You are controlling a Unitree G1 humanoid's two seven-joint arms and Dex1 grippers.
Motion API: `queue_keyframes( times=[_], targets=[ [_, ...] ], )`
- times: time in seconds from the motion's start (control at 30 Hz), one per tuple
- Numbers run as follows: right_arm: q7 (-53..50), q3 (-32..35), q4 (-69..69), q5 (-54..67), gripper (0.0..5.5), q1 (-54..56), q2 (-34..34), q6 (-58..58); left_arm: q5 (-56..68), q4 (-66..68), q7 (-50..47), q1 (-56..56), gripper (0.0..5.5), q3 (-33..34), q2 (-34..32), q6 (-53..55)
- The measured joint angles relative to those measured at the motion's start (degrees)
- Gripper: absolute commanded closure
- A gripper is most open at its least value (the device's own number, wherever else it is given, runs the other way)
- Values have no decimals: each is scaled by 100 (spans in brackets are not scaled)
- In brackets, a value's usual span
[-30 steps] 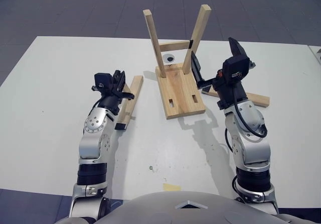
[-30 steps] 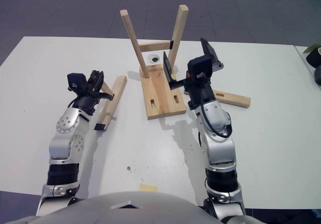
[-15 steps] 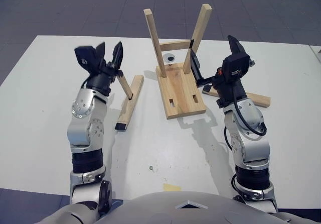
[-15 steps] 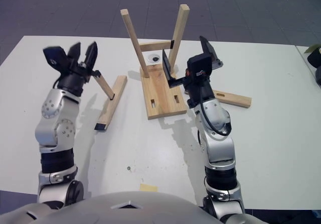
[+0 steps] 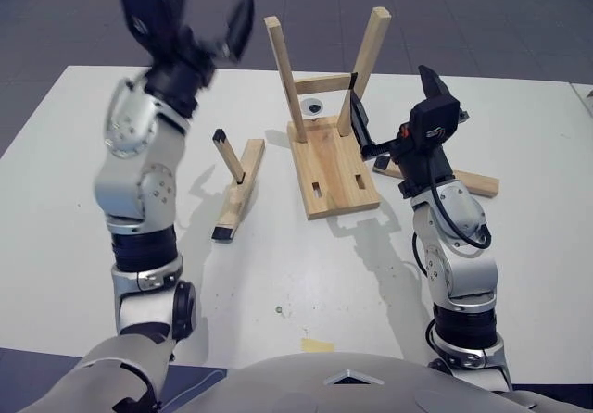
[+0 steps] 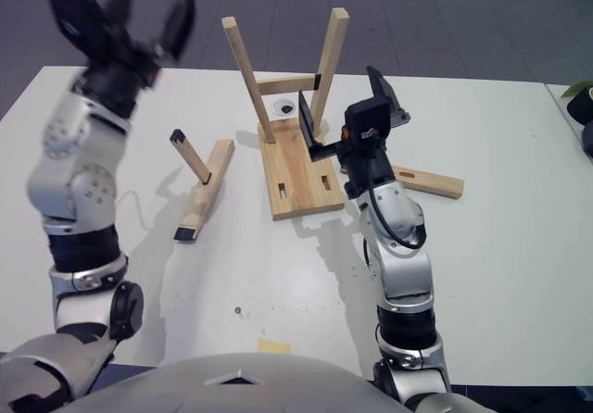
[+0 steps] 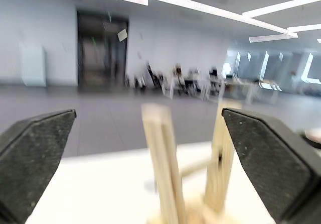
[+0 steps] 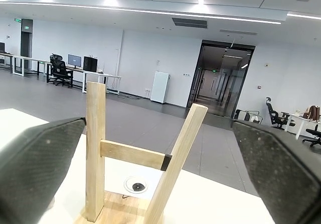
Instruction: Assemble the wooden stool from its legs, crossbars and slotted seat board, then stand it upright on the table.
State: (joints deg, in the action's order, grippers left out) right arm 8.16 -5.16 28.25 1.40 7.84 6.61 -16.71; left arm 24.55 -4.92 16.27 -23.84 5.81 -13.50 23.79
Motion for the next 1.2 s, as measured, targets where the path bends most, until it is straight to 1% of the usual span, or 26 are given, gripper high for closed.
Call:
queue_keyframes(
  times=[0.03,0.1,0.3,0.47,0.6,0.73,0.8,0.9,0.93,0.97,1.0,1.07,1.13,1.2],
  targets=[
    [1,-3,-30,0,10,-64,-8,15,-87,291,127,239,13,-109,51,-119],
    [6,-10,-82,4,10,-244,-14,22,-211,544,320,324,13,-174,67,-510],
    [4,2,-82,25,10,-466,-30,21,-214,801,372,252,13,22,52,-715],
    [3,-93,-128,16,10,-469,-118,63,-9,593,350,212,13,73,160,-449],
    [1,-124,-168,3,10,-492,-136,103,219,303,170,165,13,147,275,-22],
    [-15,-177,-196,-4,10,-536,-185,140,572,-477,-155,-199,13,445,254,380],
    [-56,-212,-182,-10,10,-571,-220,147,838,-988,-365,-510,13,716,15,708],
    [-126,-238,-92,-41,10,-715,-240,146,951,-1795,-531,-623,13,1032,-801,1512],
    [-148,-246,-33,-55,10,-795,-242,145,954,-2049,-481,-406,13,1068,-1173,1894],
    [-172,-249,-6,-70,10,-841,-241,145,966,-2173,-428,-208,13,1075,-1363,2140],
    [-208,-259,33,-87,10,-922,-250,145,1066,-2381,-278,278,13,1047,-1696,2586],
    [-258,-273,92,-129,10,-1050,-266,146,1155,-2534,-26,1061,13,924,-2031,3124],
    [-375,-288,132,-179,10,-1185,-329,151,1295,-2517,241,1859,13,756,-2151,3612],
    [-445,-322,157,-228,10,-1237,-370,170,1394,-2383,507,2129,13,533,-2150,3780]
  ],
)
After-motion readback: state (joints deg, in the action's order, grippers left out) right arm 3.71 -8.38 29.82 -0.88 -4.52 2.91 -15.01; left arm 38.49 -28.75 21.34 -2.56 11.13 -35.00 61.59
